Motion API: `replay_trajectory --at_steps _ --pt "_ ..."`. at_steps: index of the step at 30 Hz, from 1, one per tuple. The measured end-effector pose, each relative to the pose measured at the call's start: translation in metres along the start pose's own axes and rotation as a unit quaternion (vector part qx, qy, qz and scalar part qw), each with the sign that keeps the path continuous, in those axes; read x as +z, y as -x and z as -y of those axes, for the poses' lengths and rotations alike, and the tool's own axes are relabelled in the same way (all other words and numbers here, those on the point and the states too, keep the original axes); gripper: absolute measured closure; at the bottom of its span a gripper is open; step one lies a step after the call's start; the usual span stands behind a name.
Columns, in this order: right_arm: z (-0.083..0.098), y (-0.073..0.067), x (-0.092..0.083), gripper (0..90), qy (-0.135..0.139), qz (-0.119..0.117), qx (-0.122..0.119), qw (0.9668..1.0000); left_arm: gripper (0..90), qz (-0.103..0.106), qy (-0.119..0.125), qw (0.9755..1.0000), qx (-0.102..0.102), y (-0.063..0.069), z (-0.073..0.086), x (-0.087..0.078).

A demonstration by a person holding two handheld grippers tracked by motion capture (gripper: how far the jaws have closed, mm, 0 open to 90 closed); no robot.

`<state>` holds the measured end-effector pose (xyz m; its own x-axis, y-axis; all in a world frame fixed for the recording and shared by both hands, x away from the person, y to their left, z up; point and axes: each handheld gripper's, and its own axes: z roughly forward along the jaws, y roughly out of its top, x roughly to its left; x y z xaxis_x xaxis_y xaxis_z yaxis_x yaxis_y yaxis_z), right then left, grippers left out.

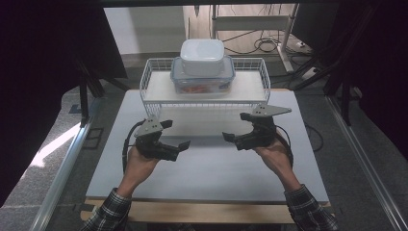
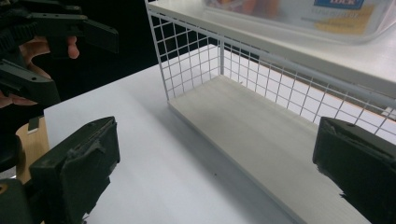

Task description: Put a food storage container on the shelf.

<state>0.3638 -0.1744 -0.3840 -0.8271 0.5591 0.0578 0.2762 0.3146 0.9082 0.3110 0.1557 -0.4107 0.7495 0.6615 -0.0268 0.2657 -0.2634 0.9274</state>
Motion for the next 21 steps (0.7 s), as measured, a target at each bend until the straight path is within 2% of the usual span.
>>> replay_trajectory --at_steps 6,15,21 --pt "0.008 -0.004 -0.003 1.3 -0.003 0.005 0.001 1.0000 4.4 0.005 -0.011 0.9999 -0.004 0.002 0.013 0.005" --pt "0.029 -0.009 -0.008 1.5 -0.013 0.004 0.001 0.9999 3.9 0.001 -0.016 0.9999 0.004 0.010 0.030 0.005" --pt "0.040 -0.012 -0.011 1.6 -0.013 0.008 0.003 0.9999 2.8 0.003 -0.022 0.9998 -0.002 0.014 0.043 0.006"
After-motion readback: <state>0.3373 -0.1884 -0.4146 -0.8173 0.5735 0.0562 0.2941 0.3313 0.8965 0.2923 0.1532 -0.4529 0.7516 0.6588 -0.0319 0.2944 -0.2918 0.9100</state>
